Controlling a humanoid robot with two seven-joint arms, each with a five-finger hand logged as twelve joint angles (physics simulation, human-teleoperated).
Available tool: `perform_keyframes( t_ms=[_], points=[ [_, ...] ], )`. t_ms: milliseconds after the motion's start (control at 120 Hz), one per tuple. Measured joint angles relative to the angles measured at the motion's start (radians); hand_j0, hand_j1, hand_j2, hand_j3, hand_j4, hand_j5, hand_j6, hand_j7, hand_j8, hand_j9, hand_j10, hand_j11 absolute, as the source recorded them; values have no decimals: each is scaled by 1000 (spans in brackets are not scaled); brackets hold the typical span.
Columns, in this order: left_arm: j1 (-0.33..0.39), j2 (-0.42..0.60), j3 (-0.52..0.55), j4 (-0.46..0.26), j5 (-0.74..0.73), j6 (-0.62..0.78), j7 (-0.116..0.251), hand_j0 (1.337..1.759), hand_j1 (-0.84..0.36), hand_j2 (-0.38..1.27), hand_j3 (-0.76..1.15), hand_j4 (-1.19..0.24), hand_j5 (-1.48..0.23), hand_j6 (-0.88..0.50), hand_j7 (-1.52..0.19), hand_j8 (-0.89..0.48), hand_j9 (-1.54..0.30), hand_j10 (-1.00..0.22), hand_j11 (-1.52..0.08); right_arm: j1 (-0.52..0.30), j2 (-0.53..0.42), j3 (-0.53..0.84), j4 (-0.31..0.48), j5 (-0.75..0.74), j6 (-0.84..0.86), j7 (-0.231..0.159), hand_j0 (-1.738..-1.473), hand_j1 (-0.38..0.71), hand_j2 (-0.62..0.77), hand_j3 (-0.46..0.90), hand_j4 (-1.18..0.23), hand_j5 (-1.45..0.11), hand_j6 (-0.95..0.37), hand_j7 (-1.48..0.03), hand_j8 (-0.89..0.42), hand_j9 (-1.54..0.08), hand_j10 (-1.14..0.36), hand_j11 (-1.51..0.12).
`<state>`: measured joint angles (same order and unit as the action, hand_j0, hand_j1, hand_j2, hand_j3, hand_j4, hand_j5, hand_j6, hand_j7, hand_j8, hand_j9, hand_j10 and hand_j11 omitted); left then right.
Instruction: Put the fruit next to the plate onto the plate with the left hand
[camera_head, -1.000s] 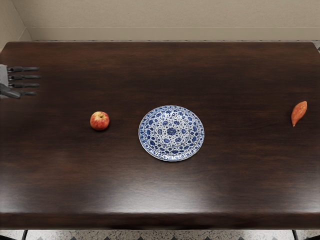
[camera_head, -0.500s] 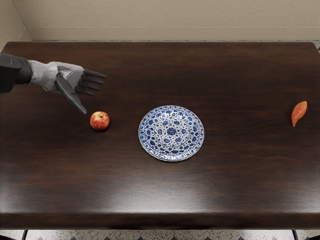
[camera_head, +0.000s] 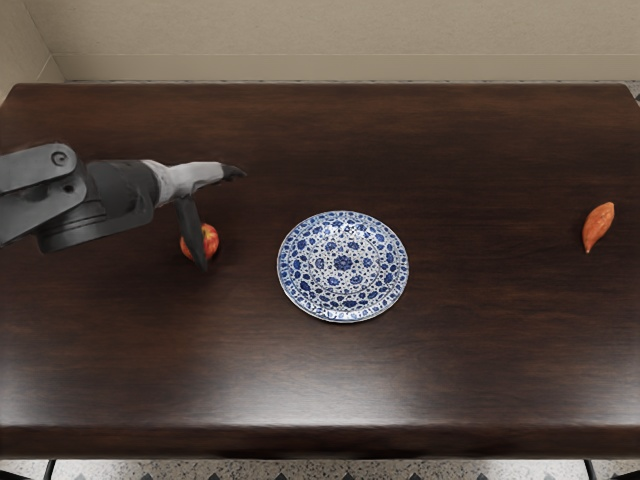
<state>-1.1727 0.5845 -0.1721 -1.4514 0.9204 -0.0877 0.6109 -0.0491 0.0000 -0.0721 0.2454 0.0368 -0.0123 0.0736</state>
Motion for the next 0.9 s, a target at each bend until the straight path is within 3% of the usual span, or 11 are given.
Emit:
perform_keyframes(
  t_ms=[142,325,625,900],
  points=[
    [-3,3,92,0,23,14,0,1658,279,14,0,-63,-78,-64,-78,-64,-78,-62,-78,0,0,0,0,0,0,0,-1658,-335,-2,0,-11,-15,-11,-15,-11,-15,-11,-15],
    [-13,-13,123,16,57,126,0,1658,270,15,0,-70,-87,-71,-87,-71,-87,-70,-87,0,0,0,0,0,0,0,-1658,-335,-2,0,-11,-15,-11,-15,-11,-15,-11,-15],
    [2,-71,156,43,74,151,0,1658,15,58,0,-283,-364,-284,-364,-284,-364,-282,-364,0,0,0,0,0,0,0,-1658,-335,-2,0,-11,-15,-11,-15,-11,-15,-11,-15],
    [5,-68,168,46,79,158,0,1658,-135,84,0,-408,-527,-408,-527,-408,-527,-407,-527,0,0,1,0,0,0,0,-1658,-335,-2,0,-11,-15,-11,-15,-11,-15,-11,-15]
  ],
)
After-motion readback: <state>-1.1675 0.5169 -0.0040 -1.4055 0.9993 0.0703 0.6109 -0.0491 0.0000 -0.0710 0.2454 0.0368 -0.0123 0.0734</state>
